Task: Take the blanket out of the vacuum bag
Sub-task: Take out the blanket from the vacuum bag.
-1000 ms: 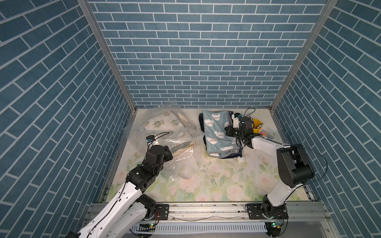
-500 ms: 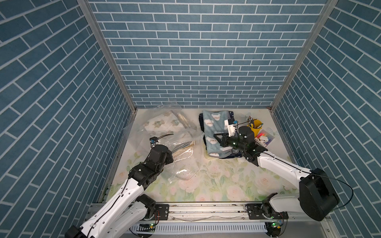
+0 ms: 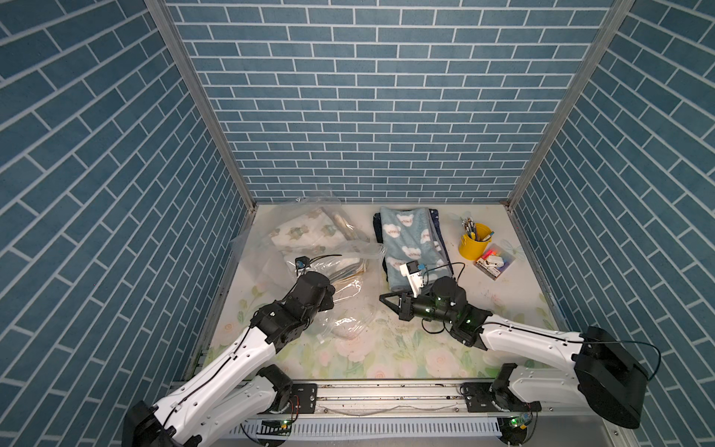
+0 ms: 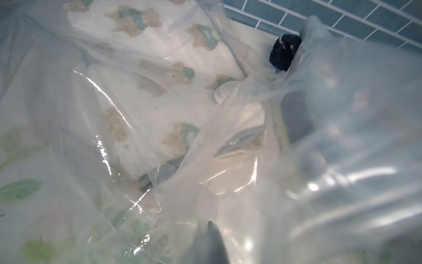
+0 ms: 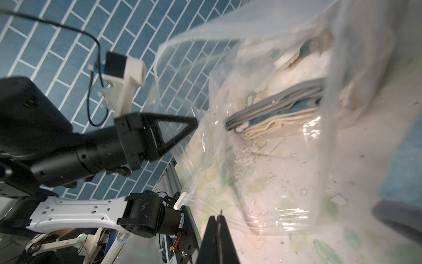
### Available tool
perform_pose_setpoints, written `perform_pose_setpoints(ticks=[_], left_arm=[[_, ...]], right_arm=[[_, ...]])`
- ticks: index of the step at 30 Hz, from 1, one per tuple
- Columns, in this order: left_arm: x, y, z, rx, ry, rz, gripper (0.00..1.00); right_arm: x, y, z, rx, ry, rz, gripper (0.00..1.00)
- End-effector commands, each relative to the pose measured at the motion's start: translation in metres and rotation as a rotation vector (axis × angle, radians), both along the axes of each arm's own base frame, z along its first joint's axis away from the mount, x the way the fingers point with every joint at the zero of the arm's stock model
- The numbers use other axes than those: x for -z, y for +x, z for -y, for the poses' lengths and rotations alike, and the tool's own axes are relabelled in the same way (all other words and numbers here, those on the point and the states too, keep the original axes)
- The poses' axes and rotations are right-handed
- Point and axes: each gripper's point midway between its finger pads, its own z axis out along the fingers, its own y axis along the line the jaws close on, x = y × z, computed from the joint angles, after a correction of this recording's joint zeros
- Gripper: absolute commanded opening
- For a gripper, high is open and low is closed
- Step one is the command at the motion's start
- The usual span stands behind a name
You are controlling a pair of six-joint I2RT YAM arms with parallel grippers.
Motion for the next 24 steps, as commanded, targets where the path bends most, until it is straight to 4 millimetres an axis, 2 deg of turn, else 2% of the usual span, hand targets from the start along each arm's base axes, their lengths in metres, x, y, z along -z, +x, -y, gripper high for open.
perform_pose_setpoints(ticks=[1,5,7,9,14,18,22,24], left_arm=[[-0.021,0.001,0.007,0.025,0.009,0.041,0.00],[-0.034,-0.001,0.024,0.084,-0.007,0.065,0.00],[-0.038,0.000,0.030,0.103,-0.004,0.073,0.00],[-0.042,0.000,0.036,0.128,-0.009,0.078,0.00],[-0.048,-0.002,0.042,0.163,-0.018,0.104,0.00],[-0.057,-0.003,0.045,0.186,-0.042,0.134,0.00],[-0.064,-0.003,0.049,0.203,-0.064,0.156,0.00],[-0.066,-0.003,0.050,0.205,-0.070,0.162,0.00]], right_arm=[[-0.026,-0.001,-0.020,0.056,0.149,-0.004,0.00],[-0.020,-0.014,-0.056,0.017,0.163,-0.043,0.00],[-0.006,-0.022,-0.078,-0.046,0.121,-0.064,0.00],[0.010,-0.025,-0.091,-0.084,0.107,-0.105,0.00],[0.037,-0.007,-0.108,-0.091,0.050,-0.146,0.00],[0.057,-0.016,-0.132,-0.173,0.002,-0.174,0.00],[0.071,-0.006,-0.149,-0.189,0.016,-0.225,0.00],[0.070,0.000,-0.155,-0.179,0.029,-0.226,0.00]])
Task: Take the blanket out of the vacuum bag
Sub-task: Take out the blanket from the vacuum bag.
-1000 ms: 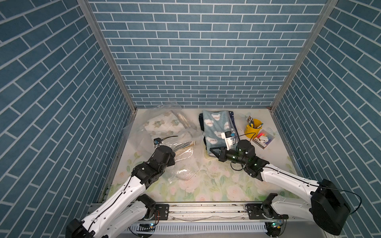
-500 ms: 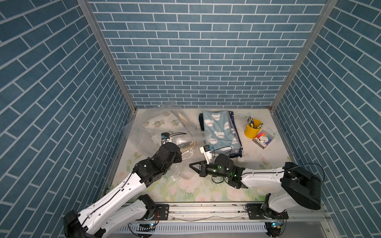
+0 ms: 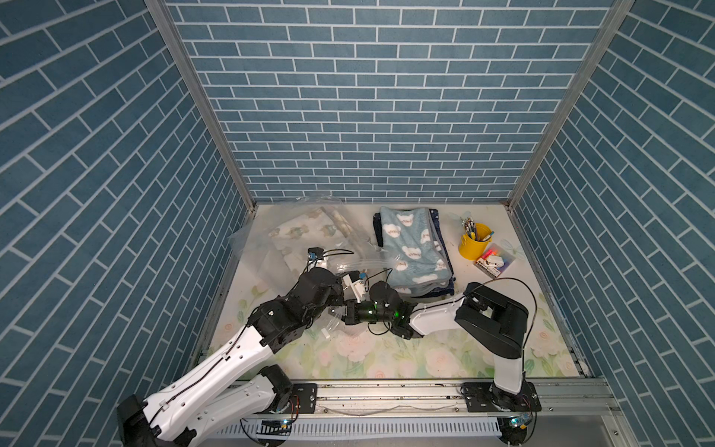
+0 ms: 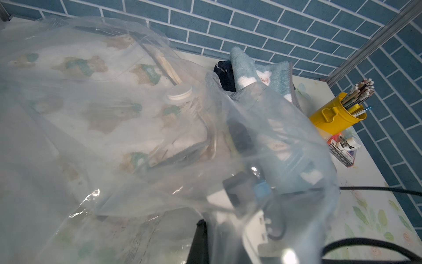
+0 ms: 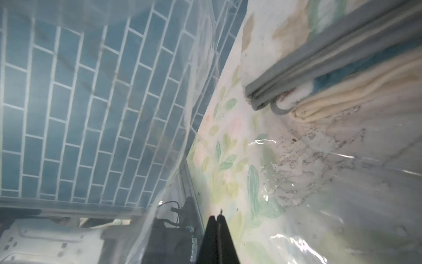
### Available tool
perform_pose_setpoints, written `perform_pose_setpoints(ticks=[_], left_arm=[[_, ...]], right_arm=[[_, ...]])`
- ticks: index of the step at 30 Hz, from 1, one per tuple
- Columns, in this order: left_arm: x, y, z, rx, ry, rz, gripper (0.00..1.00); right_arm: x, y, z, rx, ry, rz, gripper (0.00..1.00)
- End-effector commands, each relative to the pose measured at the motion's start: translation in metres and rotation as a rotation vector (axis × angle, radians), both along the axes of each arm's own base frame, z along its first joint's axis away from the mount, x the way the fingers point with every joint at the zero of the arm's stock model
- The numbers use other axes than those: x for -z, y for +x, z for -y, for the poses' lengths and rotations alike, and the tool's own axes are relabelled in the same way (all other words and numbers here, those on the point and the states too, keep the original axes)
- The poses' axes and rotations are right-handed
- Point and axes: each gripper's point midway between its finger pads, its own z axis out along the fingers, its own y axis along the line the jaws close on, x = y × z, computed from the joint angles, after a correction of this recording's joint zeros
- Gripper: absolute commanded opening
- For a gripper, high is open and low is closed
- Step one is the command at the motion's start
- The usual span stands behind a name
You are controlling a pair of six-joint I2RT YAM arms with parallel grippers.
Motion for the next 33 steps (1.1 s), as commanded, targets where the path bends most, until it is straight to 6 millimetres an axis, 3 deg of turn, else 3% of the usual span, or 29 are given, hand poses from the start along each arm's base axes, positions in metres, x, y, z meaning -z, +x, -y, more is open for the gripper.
perform_pose_setpoints(ticks=[1,3,9,13,16,20,26,33], left_arm=[[-0.019,0.000,0.010,0.045,-0.046,0.049,0.00],[-0.017,-0.001,0.010,0.050,-0.048,0.047,0.00],[-0.014,-0.007,0.003,0.052,-0.055,0.068,0.00],[-0.006,-0.011,-0.010,0.008,-0.052,0.073,0.00],[0.008,-0.013,-0.014,-0.010,-0.059,0.058,0.00],[0.017,-0.015,-0.017,-0.020,-0.055,0.051,0.00],[0.005,-0.017,-0.023,-0.034,-0.082,0.101,0.01],[0.004,-0.017,-0.024,-0.030,-0.076,0.106,0.01]], right_arm=[[-0.002,0.009,-0.011,-0.012,0.029,-0.035,0.00],[-0.011,0.027,-0.012,0.013,0.070,-0.044,0.00],[-0.027,0.112,0.011,0.196,0.106,-0.042,0.03],[-0.025,0.132,0.017,0.275,0.107,-0.066,0.13],[-0.020,0.140,0.017,0.329,0.112,-0.103,0.23],[-0.016,0.140,0.022,0.369,0.136,-0.143,0.25],[-0.009,0.124,0.029,0.386,0.152,-0.193,0.31],[-0.001,0.122,0.023,0.374,0.137,-0.221,0.42]])
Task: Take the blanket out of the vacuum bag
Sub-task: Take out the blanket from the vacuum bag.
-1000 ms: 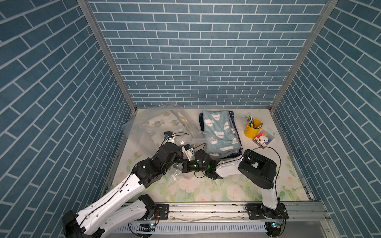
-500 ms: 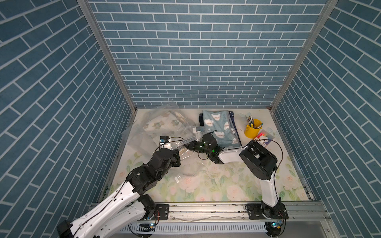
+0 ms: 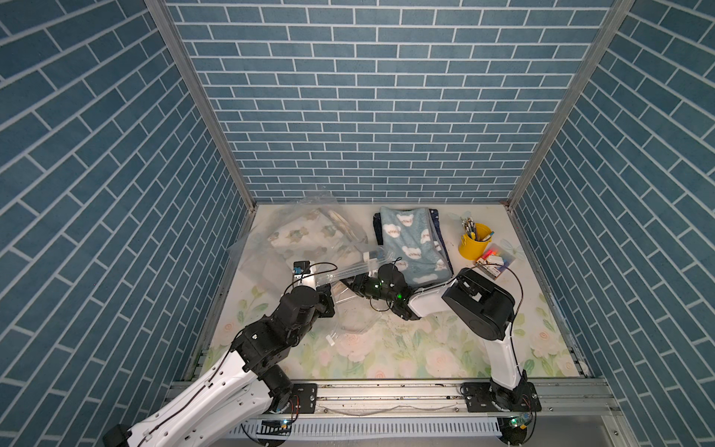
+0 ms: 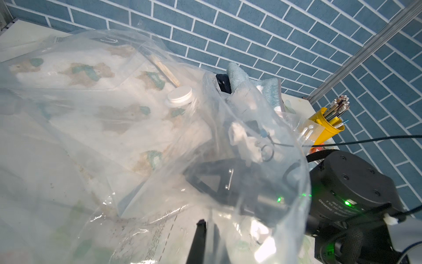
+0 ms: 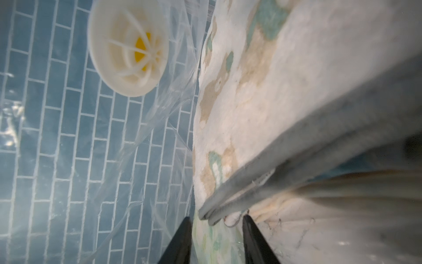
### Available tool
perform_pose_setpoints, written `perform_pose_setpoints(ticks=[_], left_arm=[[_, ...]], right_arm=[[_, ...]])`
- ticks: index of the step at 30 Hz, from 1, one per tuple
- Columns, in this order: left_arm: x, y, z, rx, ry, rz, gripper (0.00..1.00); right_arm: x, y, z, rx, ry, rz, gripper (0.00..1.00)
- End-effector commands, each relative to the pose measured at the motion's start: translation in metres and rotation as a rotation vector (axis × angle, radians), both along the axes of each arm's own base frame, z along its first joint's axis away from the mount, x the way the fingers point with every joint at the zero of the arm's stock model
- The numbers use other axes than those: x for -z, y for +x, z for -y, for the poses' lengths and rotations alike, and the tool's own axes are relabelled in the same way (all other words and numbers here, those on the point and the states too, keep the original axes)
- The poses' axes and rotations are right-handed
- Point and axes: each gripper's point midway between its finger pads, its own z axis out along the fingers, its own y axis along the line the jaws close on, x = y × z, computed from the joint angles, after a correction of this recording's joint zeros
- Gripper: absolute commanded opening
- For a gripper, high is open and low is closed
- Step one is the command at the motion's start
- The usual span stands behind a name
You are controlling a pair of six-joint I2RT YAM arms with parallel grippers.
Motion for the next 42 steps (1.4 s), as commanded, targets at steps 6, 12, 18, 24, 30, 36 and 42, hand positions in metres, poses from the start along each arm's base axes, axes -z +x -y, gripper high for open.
perform_pose_setpoints(ticks=[6,12,18,24,30,36,42], left_arm=[[-0.003,0.002,-0.002,-0.016,0.005,0.022,0.01],[-0.002,0.003,-0.001,-0.015,0.001,0.023,0.01],[0.001,0.003,-0.001,-0.014,0.006,0.017,0.02],[0.001,0.002,-0.003,-0.019,0.013,0.019,0.02],[0.001,0.004,-0.002,-0.019,0.014,0.022,0.02],[-0.002,0.003,-0.004,-0.026,0.017,0.025,0.02],[-0.004,0.003,-0.008,-0.038,0.023,0.029,0.02]], right_arm=[[0.010,0.008,-0.006,0.019,0.020,-0.055,0.47],[0.016,0.009,-0.012,0.009,0.035,-0.076,0.49],[0.032,0.018,-0.024,0.007,0.014,-0.093,0.49],[0.015,0.015,-0.028,-0.009,0.051,-0.063,0.30],[-0.020,0.007,-0.027,-0.039,0.105,-0.009,0.13],[-0.048,0.011,-0.041,-0.081,0.136,0.053,0.02],[-0.063,0.018,-0.050,-0.102,0.126,0.096,0.00]])
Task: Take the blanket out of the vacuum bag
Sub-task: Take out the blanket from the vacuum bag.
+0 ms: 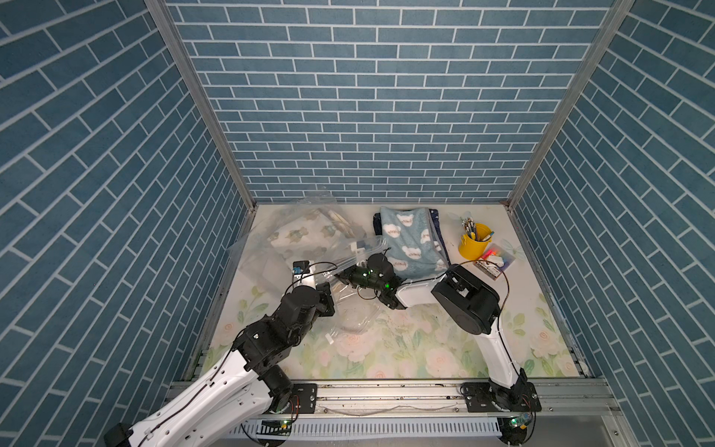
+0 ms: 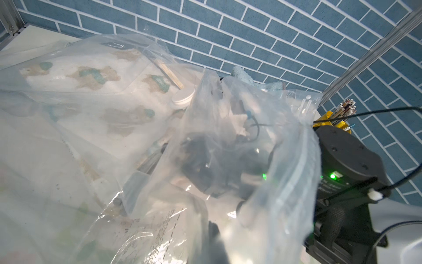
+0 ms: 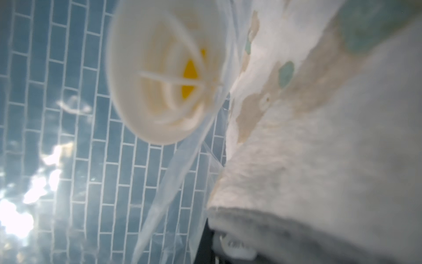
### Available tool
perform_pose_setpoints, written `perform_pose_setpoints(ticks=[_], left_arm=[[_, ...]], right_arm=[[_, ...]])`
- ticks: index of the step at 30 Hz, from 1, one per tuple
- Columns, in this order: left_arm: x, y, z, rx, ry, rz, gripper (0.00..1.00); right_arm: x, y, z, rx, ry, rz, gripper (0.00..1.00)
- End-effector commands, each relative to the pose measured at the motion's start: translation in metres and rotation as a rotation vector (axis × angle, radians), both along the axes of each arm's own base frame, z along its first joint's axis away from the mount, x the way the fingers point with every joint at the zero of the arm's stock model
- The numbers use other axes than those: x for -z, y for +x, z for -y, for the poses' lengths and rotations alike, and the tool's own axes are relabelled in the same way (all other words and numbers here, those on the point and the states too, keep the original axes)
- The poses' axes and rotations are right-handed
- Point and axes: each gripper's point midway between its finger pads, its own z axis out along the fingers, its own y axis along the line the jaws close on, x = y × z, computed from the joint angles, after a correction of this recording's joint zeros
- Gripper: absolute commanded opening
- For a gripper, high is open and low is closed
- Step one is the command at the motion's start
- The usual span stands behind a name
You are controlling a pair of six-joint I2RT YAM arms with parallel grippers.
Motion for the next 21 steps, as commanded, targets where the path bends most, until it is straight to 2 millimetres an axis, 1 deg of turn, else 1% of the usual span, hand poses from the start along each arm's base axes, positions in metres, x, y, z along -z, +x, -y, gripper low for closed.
perform_pose_setpoints(ticks=[1,3,6,7,10,13,18,21], left_arm=[[-0.005,-0.001,-0.005,-0.013,0.015,0.016,0.02],[-0.005,0.000,-0.005,-0.013,0.015,0.016,0.02],[-0.006,0.000,-0.004,-0.012,0.015,0.018,0.02],[-0.005,0.001,-0.003,-0.011,0.013,0.017,0.02],[-0.004,0.001,-0.002,-0.008,0.013,0.013,0.02],[-0.005,0.000,-0.003,-0.008,0.011,0.014,0.02],[-0.006,-0.001,-0.004,-0.009,0.009,0.016,0.02],[-0.008,-0.001,-0.004,-0.009,0.004,0.020,0.02]], right_arm=[[-0.022,-0.002,-0.001,-0.024,0.007,0.076,0.00],[-0.010,-0.003,0.002,-0.017,-0.009,0.057,0.04],[0.010,-0.008,0.011,-0.007,-0.026,0.020,0.07],[0.018,-0.008,0.015,0.000,-0.037,0.008,0.10],[0.031,-0.011,0.024,0.008,-0.057,-0.009,0.20],[0.038,-0.014,0.031,0.013,-0.070,-0.018,0.29],[0.046,-0.015,0.038,0.021,-0.087,-0.026,0.41],[0.047,-0.009,0.039,0.030,-0.078,-0.027,0.43]])
